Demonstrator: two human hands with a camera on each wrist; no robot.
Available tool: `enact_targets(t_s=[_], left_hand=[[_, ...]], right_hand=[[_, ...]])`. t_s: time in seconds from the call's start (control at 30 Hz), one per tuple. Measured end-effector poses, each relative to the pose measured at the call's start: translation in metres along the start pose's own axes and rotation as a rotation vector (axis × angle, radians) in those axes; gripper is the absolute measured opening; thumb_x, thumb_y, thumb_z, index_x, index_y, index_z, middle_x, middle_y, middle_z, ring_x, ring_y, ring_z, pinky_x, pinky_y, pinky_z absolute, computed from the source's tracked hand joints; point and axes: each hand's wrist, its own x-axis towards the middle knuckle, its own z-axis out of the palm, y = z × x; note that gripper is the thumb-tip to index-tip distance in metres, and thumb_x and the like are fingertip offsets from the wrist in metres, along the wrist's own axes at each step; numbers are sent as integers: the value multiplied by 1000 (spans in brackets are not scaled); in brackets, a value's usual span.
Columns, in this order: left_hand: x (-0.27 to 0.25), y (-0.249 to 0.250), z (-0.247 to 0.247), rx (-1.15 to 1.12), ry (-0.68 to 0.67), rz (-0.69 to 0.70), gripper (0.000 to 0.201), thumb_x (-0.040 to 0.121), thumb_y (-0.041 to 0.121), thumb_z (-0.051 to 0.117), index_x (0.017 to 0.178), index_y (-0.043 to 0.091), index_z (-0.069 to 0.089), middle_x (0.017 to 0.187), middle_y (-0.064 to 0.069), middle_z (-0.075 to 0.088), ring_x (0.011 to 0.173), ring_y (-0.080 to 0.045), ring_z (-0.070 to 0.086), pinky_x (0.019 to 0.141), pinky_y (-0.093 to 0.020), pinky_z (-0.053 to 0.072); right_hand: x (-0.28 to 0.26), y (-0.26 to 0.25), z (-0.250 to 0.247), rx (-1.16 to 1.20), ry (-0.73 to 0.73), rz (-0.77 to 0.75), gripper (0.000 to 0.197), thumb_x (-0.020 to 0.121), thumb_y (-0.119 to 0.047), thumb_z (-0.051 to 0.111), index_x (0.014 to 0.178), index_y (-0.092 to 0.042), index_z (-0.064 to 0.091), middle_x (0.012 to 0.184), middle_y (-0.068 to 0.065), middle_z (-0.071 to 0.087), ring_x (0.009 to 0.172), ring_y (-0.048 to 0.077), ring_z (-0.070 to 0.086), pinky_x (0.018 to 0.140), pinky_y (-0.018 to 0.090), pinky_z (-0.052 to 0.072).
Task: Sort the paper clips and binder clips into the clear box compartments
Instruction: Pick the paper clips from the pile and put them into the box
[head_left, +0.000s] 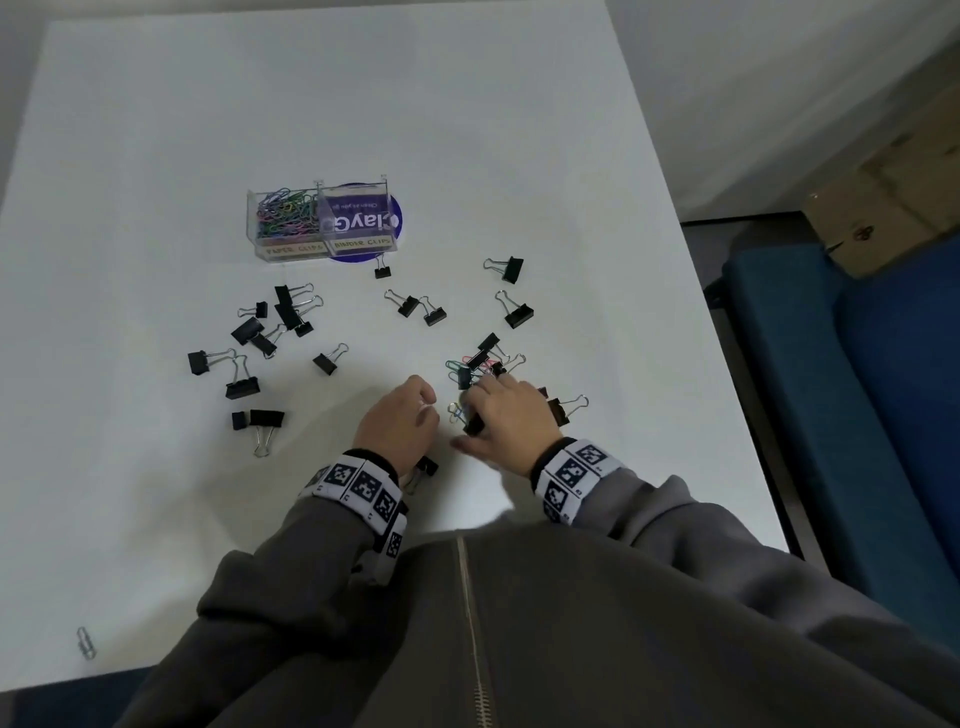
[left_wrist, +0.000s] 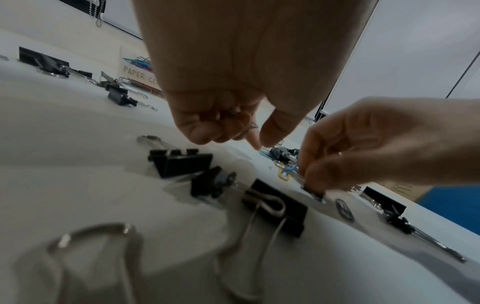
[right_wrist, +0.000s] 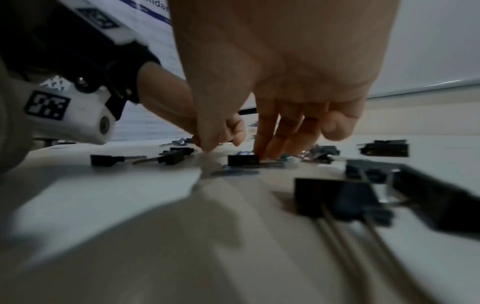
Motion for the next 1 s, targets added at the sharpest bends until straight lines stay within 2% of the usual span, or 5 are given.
enact_targets(t_s=[0.33,0.5,0.6,0.7,1.0], left_hand=[[8,11,9,16,1,-57,24,86,42,53,93,19,50,96,1,59,90,-21,54,75,-33,42],[10,29,8,175,1,41,23,90,30,53,104,11,52,110,-5,58,102,-25,52,79,-34,37],[11,25,8,153,-20,33,17,91,23,51,101,9,54,110,-9,57,103,-26,51,80,-34,37],[10,16,8,106,-57,24,15,92,20,52,97,6,54,105,-13,55,99,-29,50,78,-34,35],[8,3,-6,-203,-16,84,6,90,9,46,88,15,44,75,-3,58,71,-25,55,68,-35,43]], right_hand=[[-7,51,-27,274,86,323,29,78,-43,64,86,-17,55,88,-3,53,85,19,53,66,28,37],[-9,51,-21,276,107,288,20,79,-32,63,89,-15,58,95,4,58,92,24,54,68,32,43],[-13,38,-19,148,209,61,16,78,-18,65,93,-12,65,92,9,62,87,31,57,66,36,47],[-16,23,-8,85,69,-161,24,75,-14,69,99,-11,67,98,8,65,89,30,56,73,40,49],[-20,13,10,112,-89,-120,6,79,-2,56,83,-5,59,90,14,57,89,32,53,71,40,49]])
